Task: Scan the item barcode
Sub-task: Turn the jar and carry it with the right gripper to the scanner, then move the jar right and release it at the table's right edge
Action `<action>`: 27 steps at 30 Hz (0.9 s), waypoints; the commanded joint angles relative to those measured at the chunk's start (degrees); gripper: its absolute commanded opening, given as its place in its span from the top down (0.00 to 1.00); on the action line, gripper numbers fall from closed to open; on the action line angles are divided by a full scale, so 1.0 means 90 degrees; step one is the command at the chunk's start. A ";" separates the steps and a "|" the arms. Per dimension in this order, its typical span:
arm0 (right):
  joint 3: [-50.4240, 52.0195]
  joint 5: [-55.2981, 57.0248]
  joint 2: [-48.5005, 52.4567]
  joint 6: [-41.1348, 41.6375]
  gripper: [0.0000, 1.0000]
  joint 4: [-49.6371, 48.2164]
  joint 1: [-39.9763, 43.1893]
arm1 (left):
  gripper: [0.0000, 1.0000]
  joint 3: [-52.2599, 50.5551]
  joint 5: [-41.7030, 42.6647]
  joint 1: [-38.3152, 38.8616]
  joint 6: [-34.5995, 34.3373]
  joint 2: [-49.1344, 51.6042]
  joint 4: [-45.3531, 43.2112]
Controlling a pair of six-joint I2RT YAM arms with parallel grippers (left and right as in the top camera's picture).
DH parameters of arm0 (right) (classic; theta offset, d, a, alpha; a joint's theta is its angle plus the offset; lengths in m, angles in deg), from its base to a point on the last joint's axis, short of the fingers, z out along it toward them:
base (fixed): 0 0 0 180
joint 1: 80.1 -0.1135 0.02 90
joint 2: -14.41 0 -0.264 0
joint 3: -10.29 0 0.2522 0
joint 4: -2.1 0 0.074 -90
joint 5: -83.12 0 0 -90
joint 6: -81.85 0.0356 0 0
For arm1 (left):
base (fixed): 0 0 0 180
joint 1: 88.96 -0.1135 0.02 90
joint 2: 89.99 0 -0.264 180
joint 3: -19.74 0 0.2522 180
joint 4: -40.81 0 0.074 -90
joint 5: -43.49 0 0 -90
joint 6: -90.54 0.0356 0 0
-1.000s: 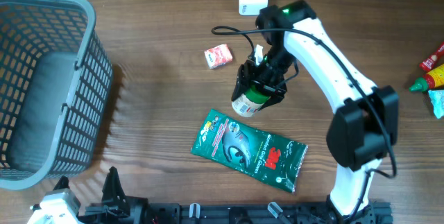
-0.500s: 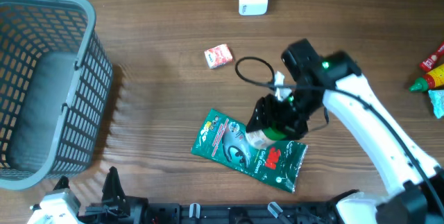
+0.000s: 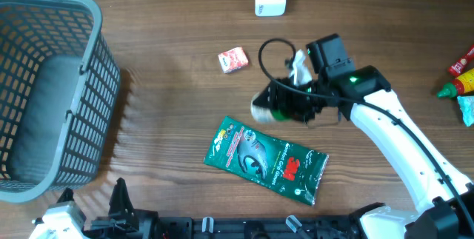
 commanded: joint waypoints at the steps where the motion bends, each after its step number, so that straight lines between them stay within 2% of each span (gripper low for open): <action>1: -0.0044 0.1831 -0.0131 0.0561 0.39 -0.0818 0.0117 | 0.00 0.0017 -0.0080 -0.0036 0.0078 -0.0022 -0.0005; 3: -0.0044 0.2875 -0.0129 0.0903 0.42 -0.1287 0.0117 | 0.00 0.0017 -0.0080 -0.0036 0.0078 -0.0022 -0.0002; 5: -0.0044 0.3798 -0.0129 0.1239 0.39 -0.1681 0.0117 | 0.00 0.0017 -0.0080 -0.0036 0.0078 -0.0022 -0.0005; 8: -0.0044 0.5034 -0.0058 0.1246 0.48 -0.2351 0.0117 | 0.00 0.0017 -0.0080 -0.0036 0.0078 -0.0022 -0.0002; 10: -0.0044 0.5552 0.0112 0.1207 0.47 -0.2851 0.0117 | 0.00 0.0017 -0.0080 -0.0036 0.0078 -0.0022 -0.0005; 15: -0.0044 0.5649 0.0933 0.0172 0.40 -0.4432 0.0117 | 0.00 0.0017 -0.0080 -0.0036 0.0078 -0.0022 -0.0002; 19: -0.0044 0.5476 0.1868 -0.1285 0.34 -0.6433 0.0117 | 0.00 0.0017 -0.0080 -0.0036 0.0078 -0.0022 -0.0005; 22: -0.0058 0.5362 0.2594 -0.2025 0.32 -0.7983 0.0117 | 0.00 0.0017 -0.0080 -0.0036 0.0078 -0.0022 -0.0005; 27: -0.0459 0.5370 0.3735 -0.2521 0.28 -0.9418 0.0117 | 0.00 0.0017 -0.0080 -0.0036 0.0078 -0.0022 -0.0005</action>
